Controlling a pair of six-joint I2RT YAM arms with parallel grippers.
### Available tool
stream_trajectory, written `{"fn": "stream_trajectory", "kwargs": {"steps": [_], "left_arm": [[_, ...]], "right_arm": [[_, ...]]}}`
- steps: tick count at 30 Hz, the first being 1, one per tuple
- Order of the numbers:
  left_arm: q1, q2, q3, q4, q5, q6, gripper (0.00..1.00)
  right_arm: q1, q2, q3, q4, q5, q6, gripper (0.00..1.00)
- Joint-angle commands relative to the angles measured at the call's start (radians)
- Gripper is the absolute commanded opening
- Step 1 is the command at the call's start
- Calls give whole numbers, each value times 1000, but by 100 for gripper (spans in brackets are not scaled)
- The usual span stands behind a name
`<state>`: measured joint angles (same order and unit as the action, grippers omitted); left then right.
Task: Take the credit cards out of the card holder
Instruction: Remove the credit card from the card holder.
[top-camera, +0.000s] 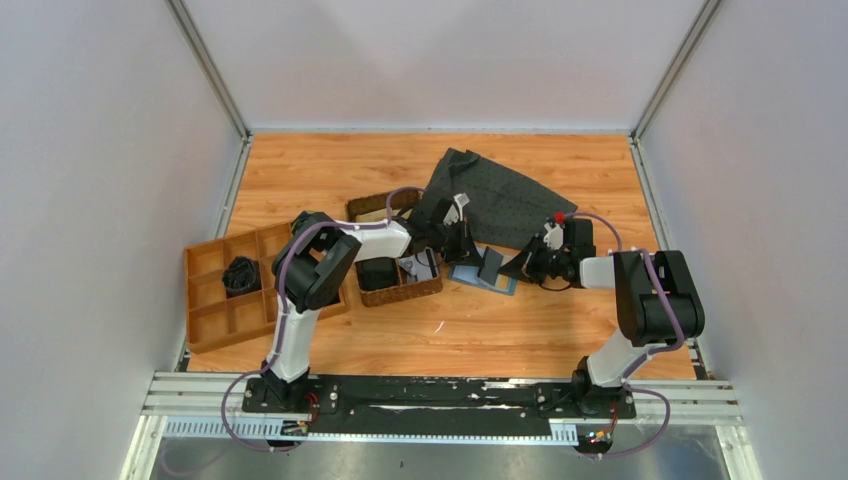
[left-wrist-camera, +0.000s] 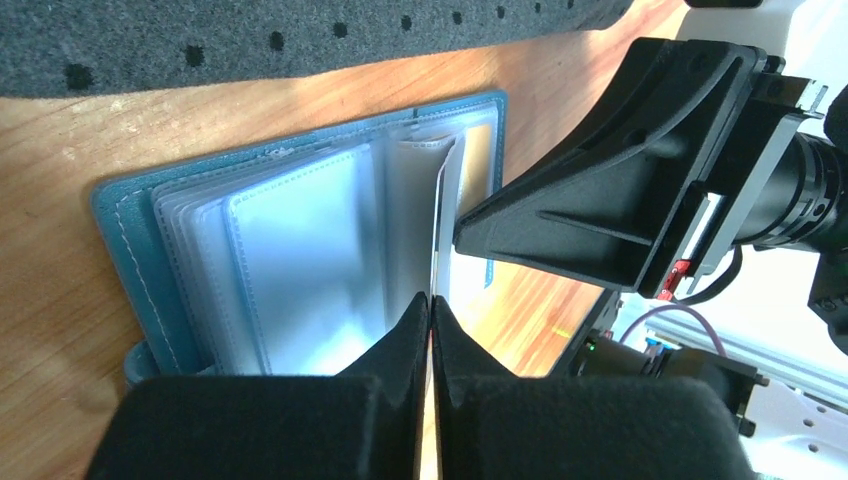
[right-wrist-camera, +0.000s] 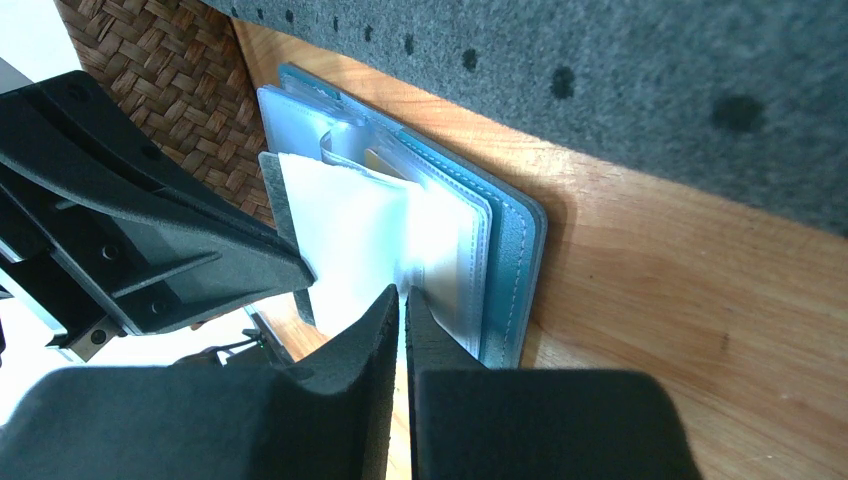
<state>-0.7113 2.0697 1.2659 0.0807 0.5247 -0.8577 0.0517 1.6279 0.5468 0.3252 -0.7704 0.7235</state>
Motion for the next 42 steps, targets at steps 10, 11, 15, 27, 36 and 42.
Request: {"fn": "stream_trajectory", "kwargs": {"steps": [10, 11, 15, 27, 36, 42], "left_arm": [[39, -38, -41, 11, 1, 36, 0], [43, -42, -44, 11, 1, 37, 0], [53, -56, -54, 12, 1, 46, 0], [70, -163, -71, 9, 32, 42, 0], [69, -254, -73, -44, 16, 51, 0], [37, -349, 117, -564, -324, 278, 0]], "right_arm": [[13, 29, -23, -48, 55, -12, 9], [13, 26, -22, -48, 55, -10, 9], [13, 23, -27, -51, 58, -13, 9], [-2, -30, -28, -85, 48, -19, 10], [-11, -233, 55, -351, 147, -115, 28], [-11, -342, 116, -502, 255, -178, 42]]}}
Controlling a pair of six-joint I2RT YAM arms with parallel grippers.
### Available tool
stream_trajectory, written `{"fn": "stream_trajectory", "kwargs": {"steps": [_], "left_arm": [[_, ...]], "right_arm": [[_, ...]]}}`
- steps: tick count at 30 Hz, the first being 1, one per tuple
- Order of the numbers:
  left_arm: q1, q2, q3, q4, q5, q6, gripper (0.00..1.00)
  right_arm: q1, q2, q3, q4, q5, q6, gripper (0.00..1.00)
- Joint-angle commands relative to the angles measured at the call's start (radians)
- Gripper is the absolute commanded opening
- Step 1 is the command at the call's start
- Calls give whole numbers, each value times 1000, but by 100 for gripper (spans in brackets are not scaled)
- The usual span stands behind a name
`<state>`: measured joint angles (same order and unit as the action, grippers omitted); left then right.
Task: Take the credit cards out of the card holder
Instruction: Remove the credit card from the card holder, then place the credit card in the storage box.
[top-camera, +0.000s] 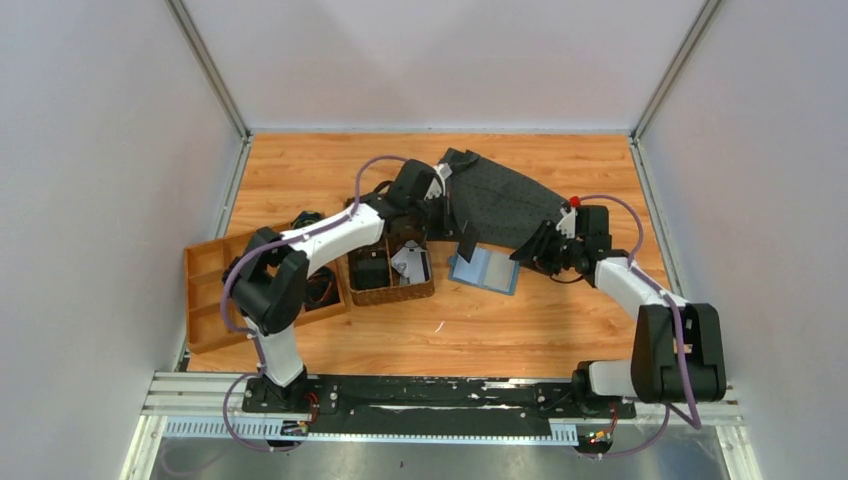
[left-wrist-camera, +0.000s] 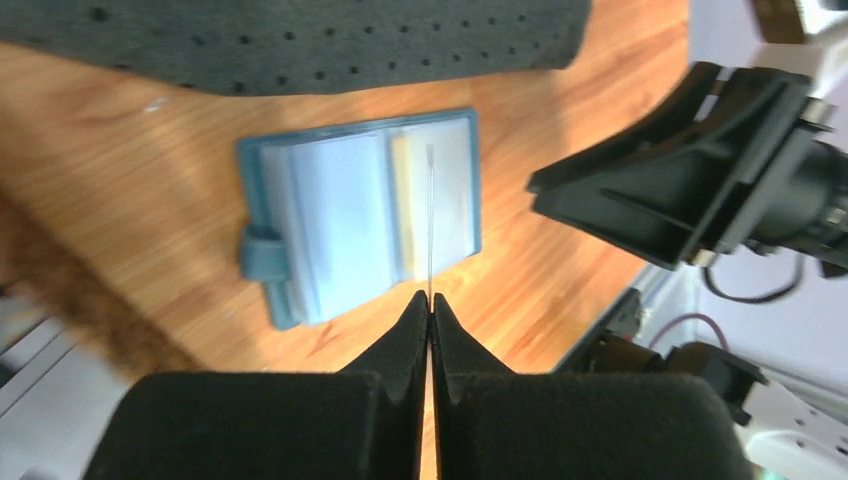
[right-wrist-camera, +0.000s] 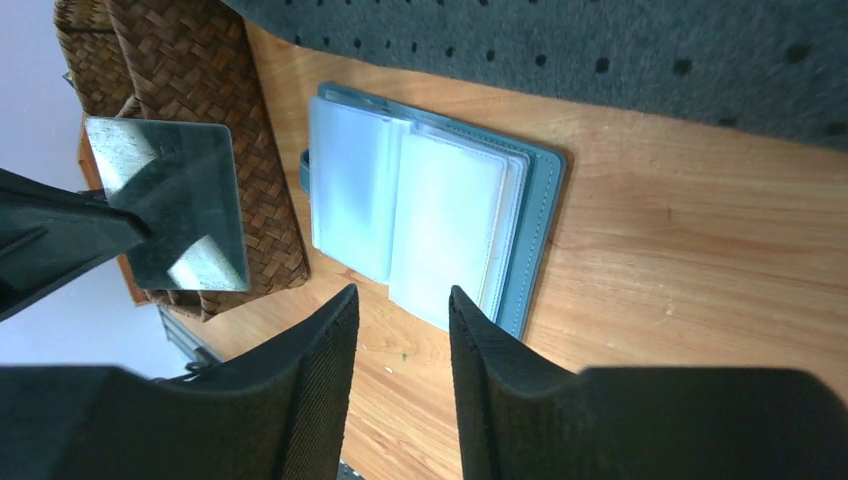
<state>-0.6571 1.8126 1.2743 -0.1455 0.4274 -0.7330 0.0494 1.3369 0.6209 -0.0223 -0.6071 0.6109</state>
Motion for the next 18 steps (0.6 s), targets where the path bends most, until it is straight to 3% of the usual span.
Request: {"fn": "stream_trajectory", "kwargs": {"steps": [1, 10, 18], "left_arm": [[-18, -118, 120, -384, -273, 170, 0], [-18, -370, 62, -675, -727, 212, 0], [-36, -443, -30, -778, -943, 167, 0]], "right_arm": [[-8, -65, 47, -168, 102, -70, 43], [-8, -113, 67, -221, 152, -86, 47], [-8, -94, 69, -220, 141, -92, 46]]}}
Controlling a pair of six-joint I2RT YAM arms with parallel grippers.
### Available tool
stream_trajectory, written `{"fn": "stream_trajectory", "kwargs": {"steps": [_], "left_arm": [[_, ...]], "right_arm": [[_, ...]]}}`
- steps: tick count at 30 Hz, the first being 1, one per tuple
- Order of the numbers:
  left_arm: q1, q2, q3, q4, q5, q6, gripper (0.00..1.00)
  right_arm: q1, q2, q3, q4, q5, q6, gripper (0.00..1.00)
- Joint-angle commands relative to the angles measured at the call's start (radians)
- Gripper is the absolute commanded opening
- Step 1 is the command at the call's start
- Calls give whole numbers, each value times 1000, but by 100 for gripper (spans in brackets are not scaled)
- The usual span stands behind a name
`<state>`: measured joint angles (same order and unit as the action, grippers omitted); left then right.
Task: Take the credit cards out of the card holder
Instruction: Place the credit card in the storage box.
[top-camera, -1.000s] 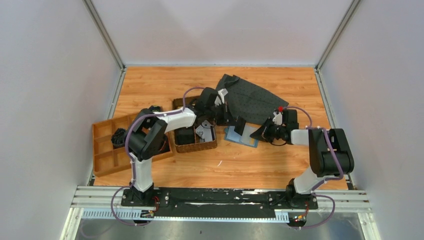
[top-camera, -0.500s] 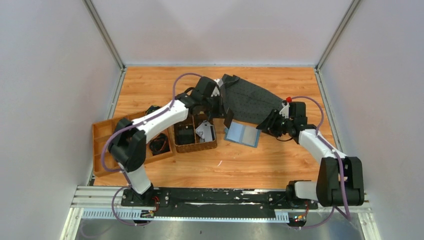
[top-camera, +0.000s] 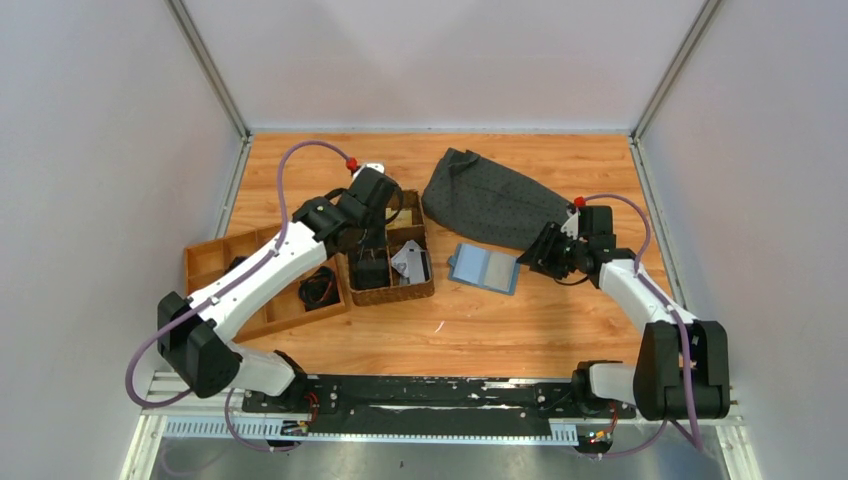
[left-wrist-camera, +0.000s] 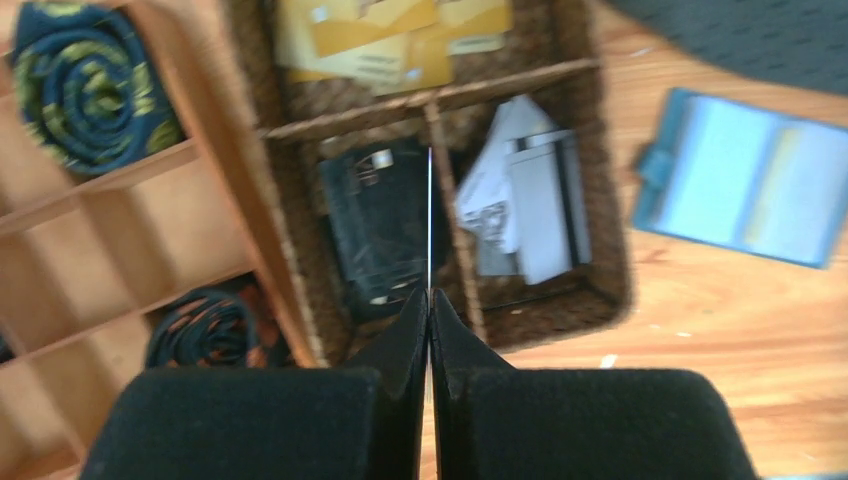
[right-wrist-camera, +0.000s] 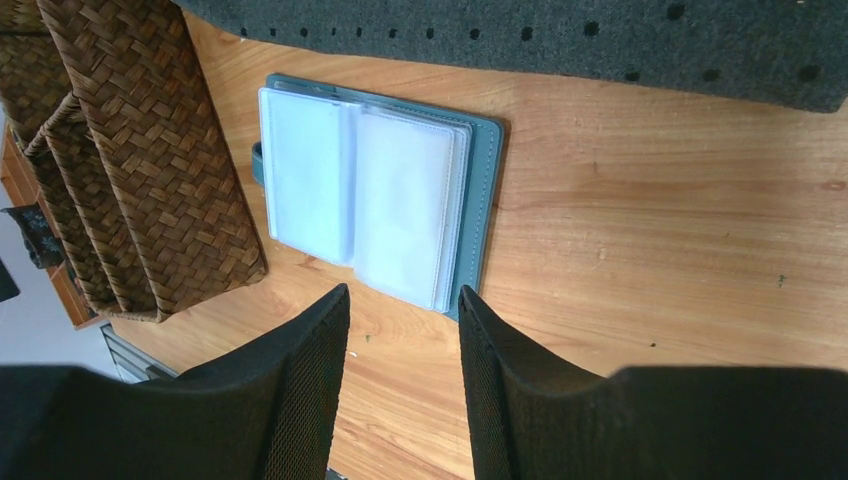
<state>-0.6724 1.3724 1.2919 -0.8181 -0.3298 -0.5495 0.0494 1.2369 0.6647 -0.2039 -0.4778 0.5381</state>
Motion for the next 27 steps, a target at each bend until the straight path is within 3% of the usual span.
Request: {"fn": "stream_trajectory", "kwargs": {"steps": [1, 7, 22, 27], "left_arm": [[-24, 0, -61, -108, -198, -24, 0], [-56, 53, -117, -104, -300, -80, 0], [-93, 292, -88, -95, -400, -161, 0], [-95, 336, -76, -93, -377, -179, 1]], "right_arm": [[-8, 8, 23, -38, 10, -19, 46], [-8, 20, 12, -32, 5, -19, 46], [-9, 38, 5, -21, -7, -17, 45], [-8, 39, 3, -19, -7, -17, 44]]}}
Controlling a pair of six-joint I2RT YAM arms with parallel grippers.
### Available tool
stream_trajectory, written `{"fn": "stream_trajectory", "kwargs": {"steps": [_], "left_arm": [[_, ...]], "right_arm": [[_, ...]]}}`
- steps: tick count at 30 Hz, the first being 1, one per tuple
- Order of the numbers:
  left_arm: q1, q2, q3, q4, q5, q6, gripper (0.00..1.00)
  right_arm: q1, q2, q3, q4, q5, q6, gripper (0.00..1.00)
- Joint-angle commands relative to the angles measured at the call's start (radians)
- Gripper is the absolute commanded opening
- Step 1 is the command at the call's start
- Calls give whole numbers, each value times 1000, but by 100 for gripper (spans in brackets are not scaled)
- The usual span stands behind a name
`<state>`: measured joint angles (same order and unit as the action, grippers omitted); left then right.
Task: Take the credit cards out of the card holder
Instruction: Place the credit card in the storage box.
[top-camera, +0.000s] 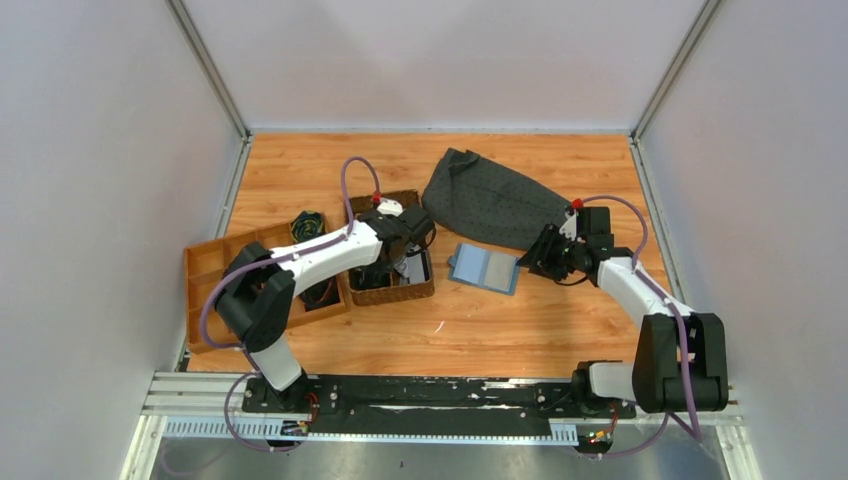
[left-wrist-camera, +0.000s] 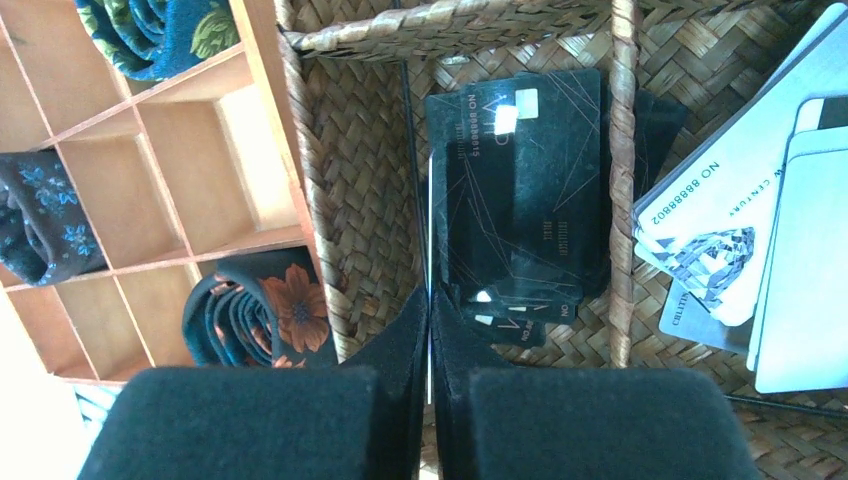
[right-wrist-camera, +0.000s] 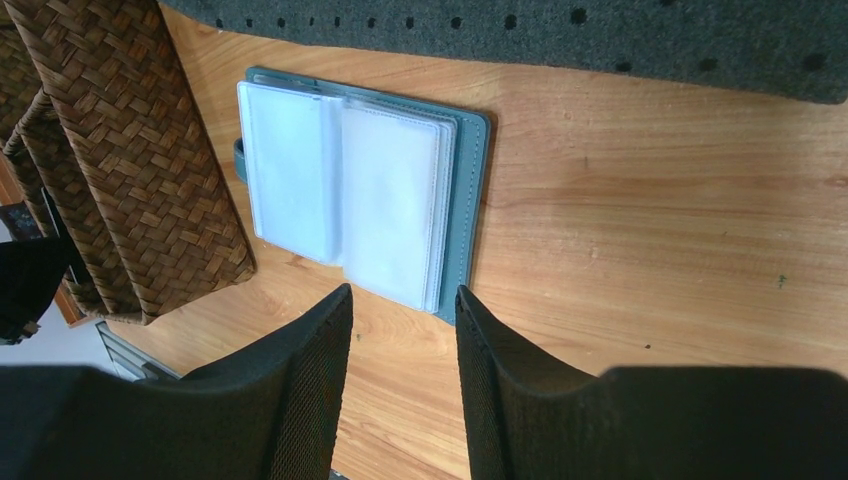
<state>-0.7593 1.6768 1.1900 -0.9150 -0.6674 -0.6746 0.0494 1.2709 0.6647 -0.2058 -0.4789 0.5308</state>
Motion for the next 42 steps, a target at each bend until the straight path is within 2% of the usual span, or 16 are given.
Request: {"fn": "stream_trajectory", "kwargs": {"steps": [1, 7, 9, 21, 23, 25, 28, 31, 37, 42], "left_arm": [[-9, 39, 34, 4, -28, -53, 6], [-15, 45, 49, 1, -10, -51, 32], [-15, 30, 53, 2, -2, -46, 35], [-63, -223, 171, 8, 76, -2, 37], [-84, -250, 192, 45, 125, 28, 37], [-96, -258, 197, 137, 245, 71, 39], [-97, -234, 168, 295, 480, 98, 40], [-97, -186, 103, 475, 621, 48, 41], [-101, -18, 100, 634, 803, -18, 41], [-112, 94, 134, 696, 821, -48, 41]], "right_arm": [[-9, 2, 1, -17, -4, -8, 44], [-9, -22, 1, -18, -1, -5, 44], [-8, -31, -1, -18, 3, -2, 44], [-8, -66, 8, -36, 48, -8, 44], [-9, -61, 10, -36, 44, -11, 44], [-8, -53, 11, -36, 33, -15, 44], [-1, -44, 9, -36, 22, -20, 44], [4, -38, 6, -39, 3, -15, 44], [40, 4, -13, 18, -42, -1, 45], [42, 120, -22, 119, -149, 42, 44]]}}
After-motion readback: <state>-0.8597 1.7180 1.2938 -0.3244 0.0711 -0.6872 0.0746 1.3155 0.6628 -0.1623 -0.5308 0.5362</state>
